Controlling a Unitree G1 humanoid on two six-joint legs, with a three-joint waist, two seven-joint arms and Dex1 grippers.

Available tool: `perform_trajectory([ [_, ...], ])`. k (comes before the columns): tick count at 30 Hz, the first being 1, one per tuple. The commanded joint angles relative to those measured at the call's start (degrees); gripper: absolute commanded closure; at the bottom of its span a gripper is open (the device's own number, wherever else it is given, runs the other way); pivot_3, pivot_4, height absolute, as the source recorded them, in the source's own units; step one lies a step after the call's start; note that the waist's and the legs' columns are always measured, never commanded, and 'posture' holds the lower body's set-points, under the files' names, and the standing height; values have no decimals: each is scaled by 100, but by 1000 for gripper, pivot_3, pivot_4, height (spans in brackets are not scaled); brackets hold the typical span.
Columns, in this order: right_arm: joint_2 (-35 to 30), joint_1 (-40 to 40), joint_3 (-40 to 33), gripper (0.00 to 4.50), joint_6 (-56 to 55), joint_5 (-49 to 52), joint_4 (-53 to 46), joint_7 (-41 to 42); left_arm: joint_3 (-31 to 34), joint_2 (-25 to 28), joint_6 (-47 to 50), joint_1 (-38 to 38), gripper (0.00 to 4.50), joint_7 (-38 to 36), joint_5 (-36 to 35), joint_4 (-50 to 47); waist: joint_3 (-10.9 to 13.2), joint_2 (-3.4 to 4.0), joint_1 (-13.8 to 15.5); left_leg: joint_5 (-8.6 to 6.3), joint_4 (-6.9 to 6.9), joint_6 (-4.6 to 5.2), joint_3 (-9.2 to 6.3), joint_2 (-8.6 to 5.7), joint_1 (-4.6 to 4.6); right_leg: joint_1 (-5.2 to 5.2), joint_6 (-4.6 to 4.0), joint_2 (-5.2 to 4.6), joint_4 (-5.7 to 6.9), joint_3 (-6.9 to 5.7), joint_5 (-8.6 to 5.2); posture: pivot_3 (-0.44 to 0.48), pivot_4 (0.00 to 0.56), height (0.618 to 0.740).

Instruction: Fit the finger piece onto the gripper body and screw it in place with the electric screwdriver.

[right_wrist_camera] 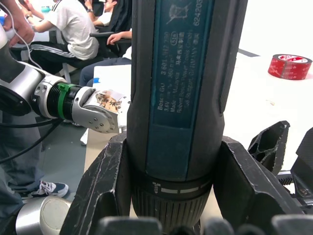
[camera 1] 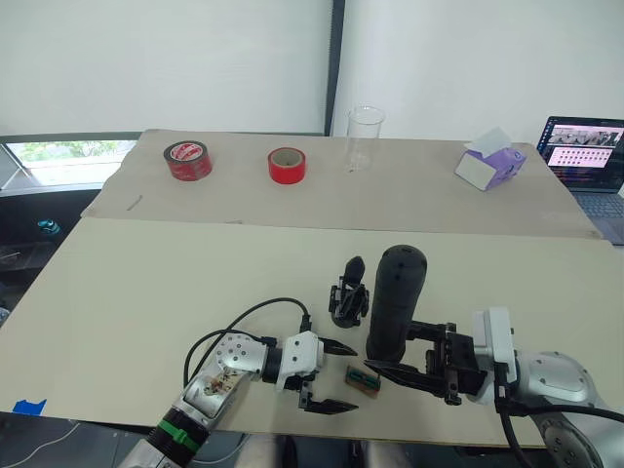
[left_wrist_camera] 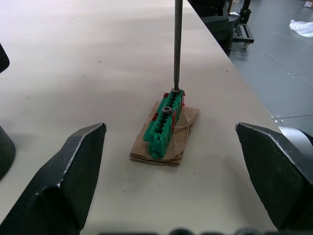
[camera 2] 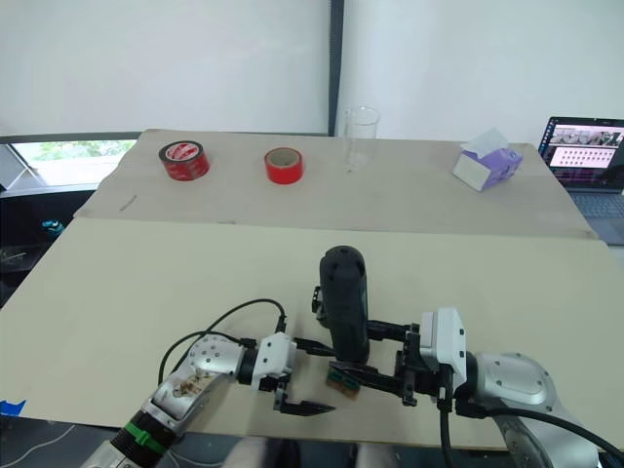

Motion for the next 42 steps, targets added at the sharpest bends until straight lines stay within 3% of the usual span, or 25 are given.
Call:
perform_trajectory([
  [1,36,35,-8,2594,-210,14,-59,56,-17,83,126,105,0,53,92,192,0,0,0,0,0,0,0,0,0,0,0,0,0,0,0,0,150,740],
  [19,-61,49,-270,2594,-97,387,-280,-101,254,153,-54,105,0,-155,-285,380,1,-1,-12,0,-2,-1,1,2,0,-4,0,1,2,1,0,0,150,740],
  [24,-99,32,-355,2594,-59,523,-406,-258,701,113,205,232,0,-175,-939,-4,4,-6,-24,1,-6,-2,1,4,-2,-9,-1,3,4,0,0,0,150,740],
  [31,-171,-46,-527,2594,104,787,-570,-487,1073,402,172,248,0,-712,-1435,-192,9,-12,-6,1,-2,-2,2,1,-17,-16,-2,-1,0,-2,0,0,150,740],
  [42,-360,-295,-995,2594,413,1378,-721,-930,1460,504,738,86,0,-815,-2165,-993,13,-18,-7,1,-1,-2,1,1,-24,-19,-3,3,0,-1,2,0,150,740],
])
